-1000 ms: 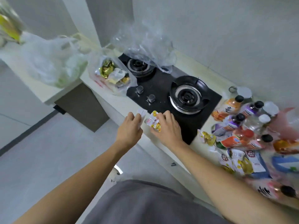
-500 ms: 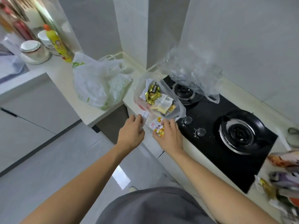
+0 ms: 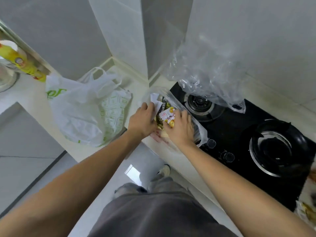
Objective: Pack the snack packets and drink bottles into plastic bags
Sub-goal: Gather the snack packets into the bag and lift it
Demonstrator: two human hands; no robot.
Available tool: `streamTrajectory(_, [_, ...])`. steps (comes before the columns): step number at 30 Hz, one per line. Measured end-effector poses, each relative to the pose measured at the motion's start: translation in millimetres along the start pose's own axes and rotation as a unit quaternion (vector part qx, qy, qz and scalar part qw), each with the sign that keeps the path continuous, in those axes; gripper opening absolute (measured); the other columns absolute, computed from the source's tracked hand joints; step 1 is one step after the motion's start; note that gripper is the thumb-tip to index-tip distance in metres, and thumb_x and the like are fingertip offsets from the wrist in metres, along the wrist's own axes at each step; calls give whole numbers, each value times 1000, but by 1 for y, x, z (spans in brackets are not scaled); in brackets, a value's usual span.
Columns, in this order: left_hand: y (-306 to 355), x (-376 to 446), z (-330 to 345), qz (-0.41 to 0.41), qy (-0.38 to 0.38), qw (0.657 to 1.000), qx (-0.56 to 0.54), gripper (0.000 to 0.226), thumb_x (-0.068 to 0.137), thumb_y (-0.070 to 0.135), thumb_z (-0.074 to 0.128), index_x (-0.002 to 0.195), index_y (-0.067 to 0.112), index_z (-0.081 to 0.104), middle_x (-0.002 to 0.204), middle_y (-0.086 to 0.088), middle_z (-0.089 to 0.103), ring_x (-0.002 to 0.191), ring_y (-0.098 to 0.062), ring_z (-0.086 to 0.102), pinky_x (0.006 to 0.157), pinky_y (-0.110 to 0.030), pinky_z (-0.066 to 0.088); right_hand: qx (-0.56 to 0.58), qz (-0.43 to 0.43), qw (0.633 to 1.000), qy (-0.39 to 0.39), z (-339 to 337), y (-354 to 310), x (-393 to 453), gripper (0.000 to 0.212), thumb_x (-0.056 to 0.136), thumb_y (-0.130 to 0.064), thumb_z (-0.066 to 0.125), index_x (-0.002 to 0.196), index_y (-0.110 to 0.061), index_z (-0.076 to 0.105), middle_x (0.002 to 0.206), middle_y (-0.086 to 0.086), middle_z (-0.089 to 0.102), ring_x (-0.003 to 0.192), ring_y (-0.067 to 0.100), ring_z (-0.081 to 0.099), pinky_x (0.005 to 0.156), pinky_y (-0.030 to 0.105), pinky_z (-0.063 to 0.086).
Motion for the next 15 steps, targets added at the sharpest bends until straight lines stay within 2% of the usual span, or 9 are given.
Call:
streamTrajectory(2, [0, 26, 1, 8, -15, 1000, 5, 39, 84, 19, 60, 118, 13, 41, 108, -5, 42, 88, -25, 43, 63, -39, 35, -8, 24, 1000, -9, 5, 6, 10, 54, 84, -52, 72, 119, -16, 52, 113, 10, 51, 106, 32, 53, 69, 42, 49])
streamTrajectory(5, [6, 58, 15, 51, -45, 998, 10, 43, 85, 23, 62, 120, 14, 40, 114, -8, 47, 94, -33, 54, 63, -40, 40, -12, 40, 999, -17, 13, 7, 19, 56, 84, -53, 72, 121, -17, 51, 113, 9, 50, 107, 30, 52, 72, 43, 51])
streamTrajectory(8, [9, 79, 31, 88, -89, 992, 33, 54, 90, 30, 63, 134, 13, 37, 129, -12, 47, 111, -36, 54, 74, -44, 48, -36, 58, 997, -32, 21, 6, 20, 53, 85, -52, 72, 118, -16, 52, 114, 9, 51, 107, 30, 52, 75, 44, 53])
streamTrajectory(10, [7, 84, 34, 96, -118, 986, 63, 60, 91, 35, 62, 140, 14, 34, 134, -12, 44, 121, -35, 50, 82, -46, 48, -52, 74, 995, -35, 24, 6, 16, 50, 87, -49, 71, 119, -15, 53, 117, 9, 52, 110, 31, 51, 80, 47, 54])
streamTrajectory(12, [5, 83, 31, 115, -120, 982, 87, 59, 91, 39, 60, 139, 15, 36, 135, -12, 44, 124, -34, 46, 84, -47, 49, -65, 86, 994, -32, 22, 2, 9, 50, 88, -47, 70, 125, -17, 54, 122, 8, 52, 114, 31, 50, 87, 47, 53])
streamTrajectory(15, [7, 70, 14, 175, -97, 975, 101, 52, 89, 37, 60, 132, 13, 42, 132, -13, 45, 122, -33, 45, 78, -46, 51, -61, 111, 992, -4, 12, -8, -4, 51, 91, -46, 67, 132, -17, 55, 127, 7, 52, 119, 31, 48, 97, 47, 50])
Point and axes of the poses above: each hand's wrist, its own x-axis towards the middle knuckle, its own z-axis out of the palm, y = z × x, the point moved 10 cm from there along x, towards the middle knuckle
